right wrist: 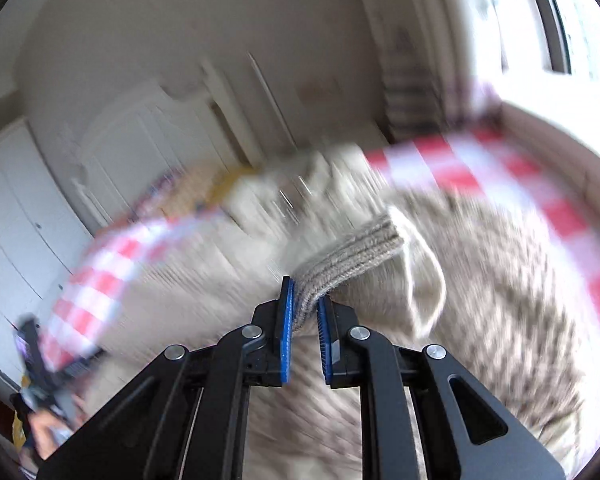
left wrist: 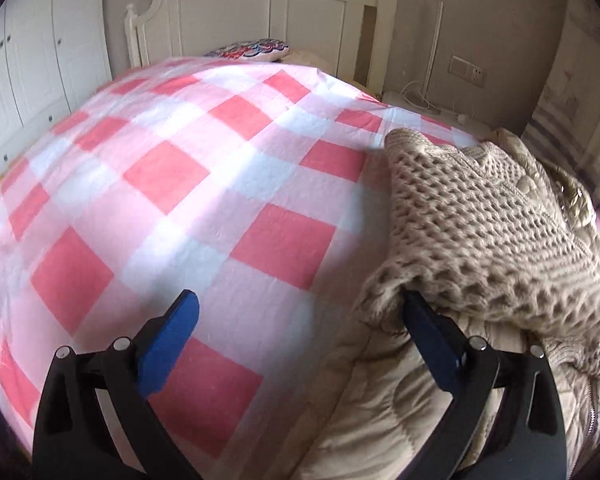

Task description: Fold large clothes

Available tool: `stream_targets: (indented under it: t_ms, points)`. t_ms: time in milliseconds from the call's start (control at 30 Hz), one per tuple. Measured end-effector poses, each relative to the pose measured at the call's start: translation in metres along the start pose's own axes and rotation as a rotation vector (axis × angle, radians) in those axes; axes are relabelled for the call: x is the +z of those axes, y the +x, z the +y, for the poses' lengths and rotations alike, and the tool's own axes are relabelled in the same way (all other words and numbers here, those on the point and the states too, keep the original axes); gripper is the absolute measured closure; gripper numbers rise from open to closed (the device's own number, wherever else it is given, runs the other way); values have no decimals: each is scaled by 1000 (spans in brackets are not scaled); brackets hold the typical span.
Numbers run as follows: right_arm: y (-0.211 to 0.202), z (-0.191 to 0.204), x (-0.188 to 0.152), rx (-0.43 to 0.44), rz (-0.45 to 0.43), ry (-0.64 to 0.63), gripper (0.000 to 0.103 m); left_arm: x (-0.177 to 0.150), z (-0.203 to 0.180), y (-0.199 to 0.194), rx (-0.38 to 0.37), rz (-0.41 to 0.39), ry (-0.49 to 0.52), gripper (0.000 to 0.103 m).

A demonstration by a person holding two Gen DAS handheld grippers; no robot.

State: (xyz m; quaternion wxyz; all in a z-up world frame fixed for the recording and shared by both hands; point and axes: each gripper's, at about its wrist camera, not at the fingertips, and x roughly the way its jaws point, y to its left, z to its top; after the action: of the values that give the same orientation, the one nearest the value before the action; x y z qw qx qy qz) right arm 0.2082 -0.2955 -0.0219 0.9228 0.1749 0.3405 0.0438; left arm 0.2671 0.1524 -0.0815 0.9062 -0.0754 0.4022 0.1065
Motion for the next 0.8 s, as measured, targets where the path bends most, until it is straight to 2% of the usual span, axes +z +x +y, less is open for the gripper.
stream_targets:
  t_ms: [67, 133, 267, 300, 333, 367, 400, 533, 600, 733, 800]
  points:
    - [21, -16, -22, -24, 92, 18, 89, -1, 1, -1, 6, -1, -6, 3]
    - [14, -21, -26, 1, 77, 37, 90, -2, -1, -2, 21, -10, -3, 3]
    - [9, -21, -28, -30, 91, 6, 88, -3, 3, -2, 17, -11, -22, 3]
    - [6, -22, -29, -17, 105, 15, 82, -5, 4, -6, 13, -14, -20, 3]
    - [0, -24, -31, -9, 107, 26, 70, -7, 5, -10, 19, -23, -17, 3]
    - [-10, -27, -32, -11, 91, 37, 62, -11, 7, -17, 42, -44, -19, 3]
    - [-24, -30, -34, -32, 52, 52, 53, -15, 13, -30, 97, -86, -36, 3]
    - [-70, -34, -33, -189, -134, 34, 53, -20, 37, -78, 156, -258, -183, 4]
    - [-79, -26, -25, -191, -172, -7, 53, -11, 25, -93, 111, -298, -156, 4]
    - [-74, 3, -13, -169, -194, -115, 54, 7, -46, -107, -85, -321, 66, 3]
    - [-63, 10, -12, -157, -154, -146, 54, 8, -84, -104, -156, -310, 184, 3]
